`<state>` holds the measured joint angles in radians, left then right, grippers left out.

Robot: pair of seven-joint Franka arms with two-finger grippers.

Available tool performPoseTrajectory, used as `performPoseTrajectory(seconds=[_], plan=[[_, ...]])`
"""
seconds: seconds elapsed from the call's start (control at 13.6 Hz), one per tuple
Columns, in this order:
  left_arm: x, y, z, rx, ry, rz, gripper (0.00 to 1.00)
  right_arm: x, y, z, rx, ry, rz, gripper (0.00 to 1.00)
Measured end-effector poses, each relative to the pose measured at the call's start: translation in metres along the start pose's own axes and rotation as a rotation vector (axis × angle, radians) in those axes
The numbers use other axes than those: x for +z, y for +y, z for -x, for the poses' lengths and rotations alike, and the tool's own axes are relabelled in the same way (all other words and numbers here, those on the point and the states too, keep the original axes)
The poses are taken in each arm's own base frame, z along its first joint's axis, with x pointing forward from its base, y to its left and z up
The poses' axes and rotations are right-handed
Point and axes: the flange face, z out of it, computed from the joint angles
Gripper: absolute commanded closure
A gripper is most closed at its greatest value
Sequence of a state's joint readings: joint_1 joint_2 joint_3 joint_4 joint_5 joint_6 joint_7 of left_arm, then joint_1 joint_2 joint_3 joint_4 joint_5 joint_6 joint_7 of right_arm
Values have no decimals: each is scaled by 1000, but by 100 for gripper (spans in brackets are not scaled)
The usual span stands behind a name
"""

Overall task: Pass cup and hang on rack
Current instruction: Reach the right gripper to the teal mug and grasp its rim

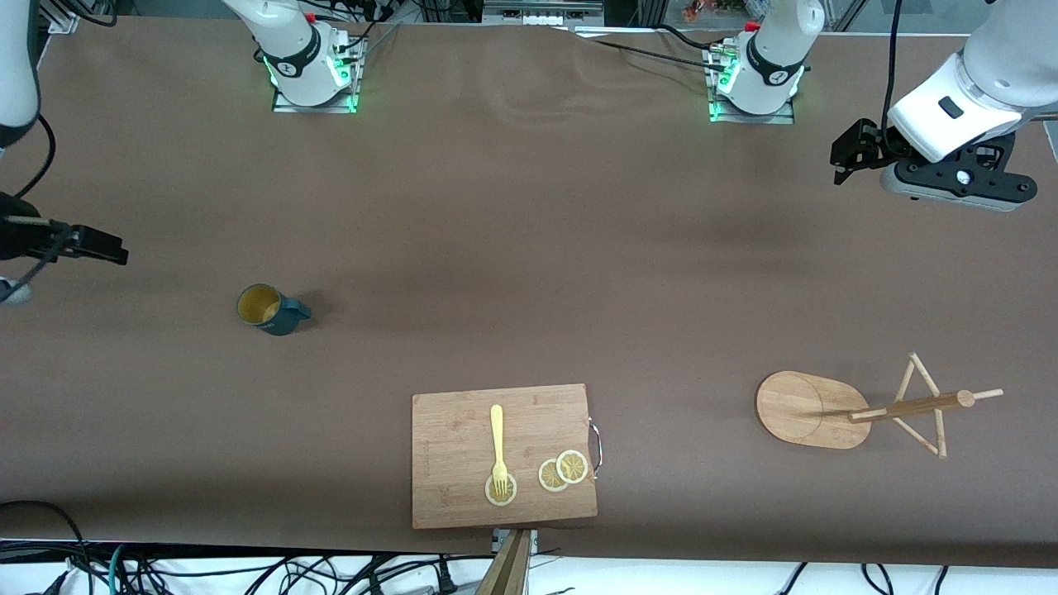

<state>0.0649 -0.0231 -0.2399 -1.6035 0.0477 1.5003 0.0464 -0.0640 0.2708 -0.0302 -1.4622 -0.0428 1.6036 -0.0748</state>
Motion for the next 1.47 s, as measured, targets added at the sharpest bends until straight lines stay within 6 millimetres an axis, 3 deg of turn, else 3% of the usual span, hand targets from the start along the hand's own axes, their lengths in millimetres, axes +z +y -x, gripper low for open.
performPoseTrajectory(seconds=[0.44,0.66,1.17,1.47], plan=[[1,0,0,0,-3,0,0,98,-6,-45,-13,-59,-3,0],[1,0,0,0,-3,0,0,152,-15,-52,-16,-43,-12,0],[6,-4,-5,-5,0,3,0,210,-41,-38,48,-67,-31,0],[16,-33,-13,-54,9,12,0,242,-43,-27,49,-69,-33,0]])
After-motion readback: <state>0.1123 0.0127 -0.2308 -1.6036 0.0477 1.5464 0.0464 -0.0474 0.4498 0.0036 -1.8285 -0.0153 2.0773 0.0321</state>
